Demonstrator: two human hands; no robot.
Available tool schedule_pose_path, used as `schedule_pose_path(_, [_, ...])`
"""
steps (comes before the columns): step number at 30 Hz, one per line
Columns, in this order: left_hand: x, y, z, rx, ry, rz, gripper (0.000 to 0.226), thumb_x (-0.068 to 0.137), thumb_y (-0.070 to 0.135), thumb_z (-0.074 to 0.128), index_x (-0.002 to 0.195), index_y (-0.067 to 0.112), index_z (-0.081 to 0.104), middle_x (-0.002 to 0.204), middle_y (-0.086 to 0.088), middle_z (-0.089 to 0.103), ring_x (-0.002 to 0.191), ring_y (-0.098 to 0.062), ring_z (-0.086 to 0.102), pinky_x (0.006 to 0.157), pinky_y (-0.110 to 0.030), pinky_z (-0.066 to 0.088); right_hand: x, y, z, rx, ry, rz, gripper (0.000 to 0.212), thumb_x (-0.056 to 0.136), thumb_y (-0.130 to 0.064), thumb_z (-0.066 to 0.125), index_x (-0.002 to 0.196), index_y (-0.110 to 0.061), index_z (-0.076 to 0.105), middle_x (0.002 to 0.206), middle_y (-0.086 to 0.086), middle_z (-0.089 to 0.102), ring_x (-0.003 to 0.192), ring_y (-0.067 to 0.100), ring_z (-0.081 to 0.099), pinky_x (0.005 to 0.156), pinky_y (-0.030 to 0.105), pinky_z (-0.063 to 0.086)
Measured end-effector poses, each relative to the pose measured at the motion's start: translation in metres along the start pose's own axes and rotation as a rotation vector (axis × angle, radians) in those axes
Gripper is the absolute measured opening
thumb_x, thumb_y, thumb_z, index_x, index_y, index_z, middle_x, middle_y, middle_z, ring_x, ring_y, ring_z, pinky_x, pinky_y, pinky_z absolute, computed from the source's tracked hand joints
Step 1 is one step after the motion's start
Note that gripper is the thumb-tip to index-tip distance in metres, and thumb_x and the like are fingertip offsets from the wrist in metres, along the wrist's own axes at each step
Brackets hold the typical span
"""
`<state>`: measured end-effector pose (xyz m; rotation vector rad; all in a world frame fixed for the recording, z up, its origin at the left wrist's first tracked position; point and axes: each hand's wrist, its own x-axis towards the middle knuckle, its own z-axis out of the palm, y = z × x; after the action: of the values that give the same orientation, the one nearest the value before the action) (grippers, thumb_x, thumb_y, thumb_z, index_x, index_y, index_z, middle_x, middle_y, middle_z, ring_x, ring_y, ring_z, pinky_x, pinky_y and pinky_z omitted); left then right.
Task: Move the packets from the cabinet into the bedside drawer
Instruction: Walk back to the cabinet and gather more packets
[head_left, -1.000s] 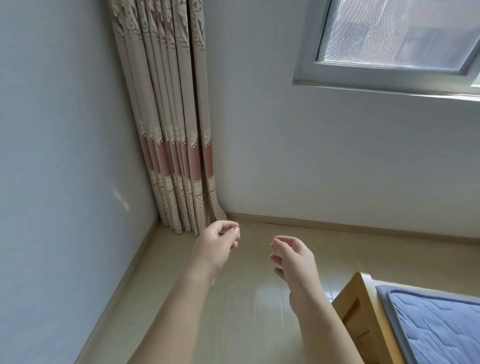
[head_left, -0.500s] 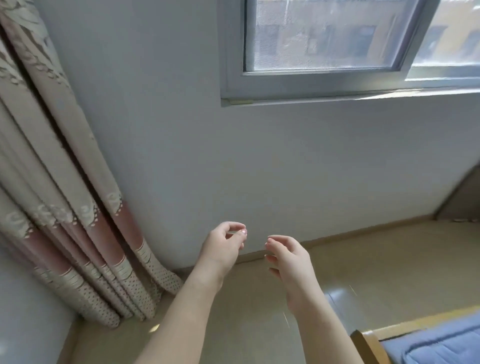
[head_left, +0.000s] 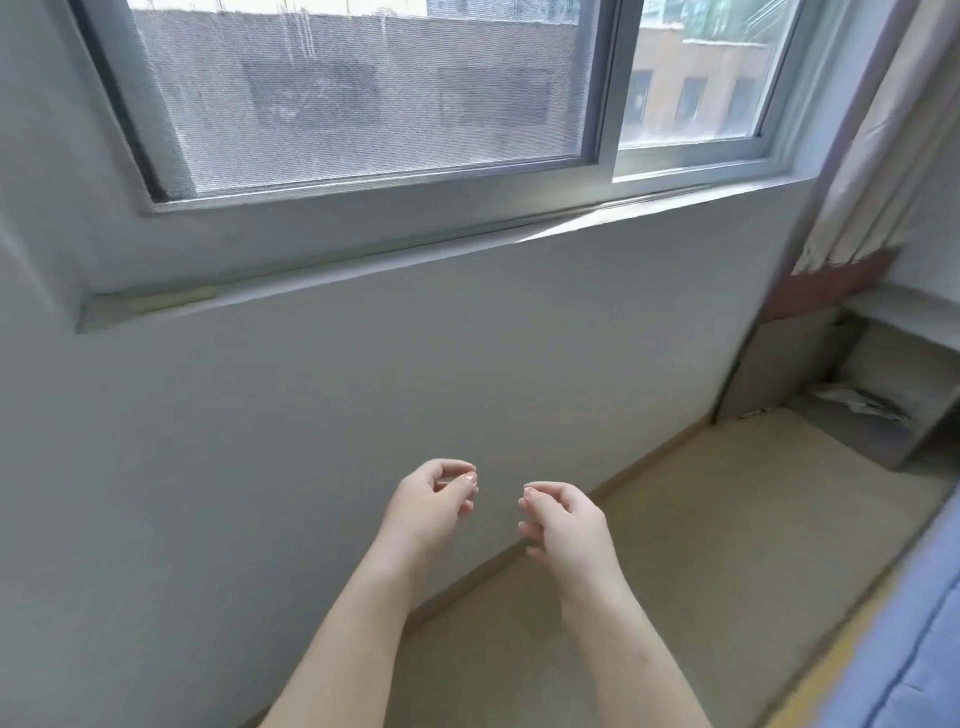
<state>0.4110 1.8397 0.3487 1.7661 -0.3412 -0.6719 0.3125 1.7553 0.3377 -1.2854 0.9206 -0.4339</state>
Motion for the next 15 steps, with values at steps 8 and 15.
schedule_pose_path(8, [0.148,0.085,0.111,0.008,-0.109,0.072,0.012,0.094,0.021,0.053,0.092,0.029,0.061,0.099,0.003,0.066,0.088,-0.01,0.063,0.068,-0.024,0.043,0.158,-0.075,-0.067,0.051,0.061,-0.031,0.008,0.094,-0.02,0.052,0.092,-0.024,0.059,0.101,-0.002,0.062,0.086,0.011,0.061,0.084,0.031,0.048])
schedule_pose_path(15, [0.272,0.128,0.2,0.059,-0.254,0.109,0.01,0.094,0.024,0.053,0.095,0.029,0.061,0.099,0.004,0.067,0.091,-0.012,0.063,0.07,-0.024,0.043,0.283,-0.114,-0.124,0.085,0.218,-0.021,0.009,0.094,-0.02,0.052,0.091,-0.023,0.06,0.106,0.003,0.063,0.087,0.014,0.062,0.08,0.03,0.049])
